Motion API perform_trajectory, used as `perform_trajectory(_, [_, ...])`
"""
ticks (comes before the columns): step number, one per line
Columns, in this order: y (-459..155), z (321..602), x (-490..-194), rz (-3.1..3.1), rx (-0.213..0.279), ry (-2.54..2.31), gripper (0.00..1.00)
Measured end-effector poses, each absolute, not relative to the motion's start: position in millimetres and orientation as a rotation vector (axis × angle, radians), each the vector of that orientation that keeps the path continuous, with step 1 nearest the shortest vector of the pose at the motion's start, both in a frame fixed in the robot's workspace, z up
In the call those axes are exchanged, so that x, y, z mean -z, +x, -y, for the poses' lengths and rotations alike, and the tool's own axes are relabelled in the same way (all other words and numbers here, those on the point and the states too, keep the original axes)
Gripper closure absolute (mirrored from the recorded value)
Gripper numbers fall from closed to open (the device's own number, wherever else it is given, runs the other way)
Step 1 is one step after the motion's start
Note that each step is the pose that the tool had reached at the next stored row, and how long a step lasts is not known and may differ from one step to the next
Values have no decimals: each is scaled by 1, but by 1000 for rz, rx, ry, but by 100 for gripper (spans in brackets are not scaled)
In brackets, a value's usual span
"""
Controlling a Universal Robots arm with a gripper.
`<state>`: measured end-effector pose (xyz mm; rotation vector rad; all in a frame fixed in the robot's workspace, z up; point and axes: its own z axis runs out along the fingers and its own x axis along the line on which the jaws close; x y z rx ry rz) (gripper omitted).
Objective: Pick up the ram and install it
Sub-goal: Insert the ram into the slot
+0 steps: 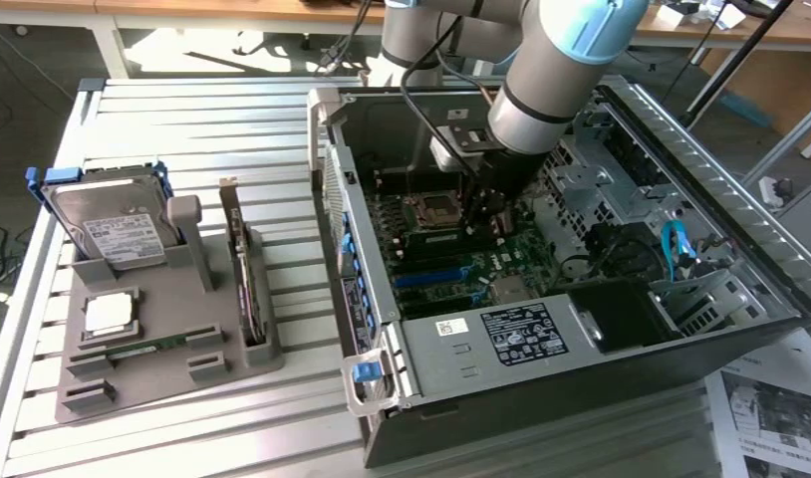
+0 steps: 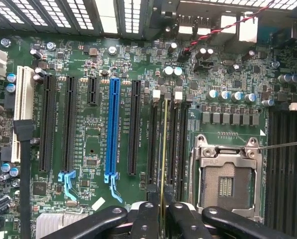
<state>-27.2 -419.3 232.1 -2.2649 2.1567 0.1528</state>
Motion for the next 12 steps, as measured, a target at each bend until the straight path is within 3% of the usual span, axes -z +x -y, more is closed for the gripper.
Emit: perform_trajectory(12, [-27,420,-231,-2190,-149,-2235,86])
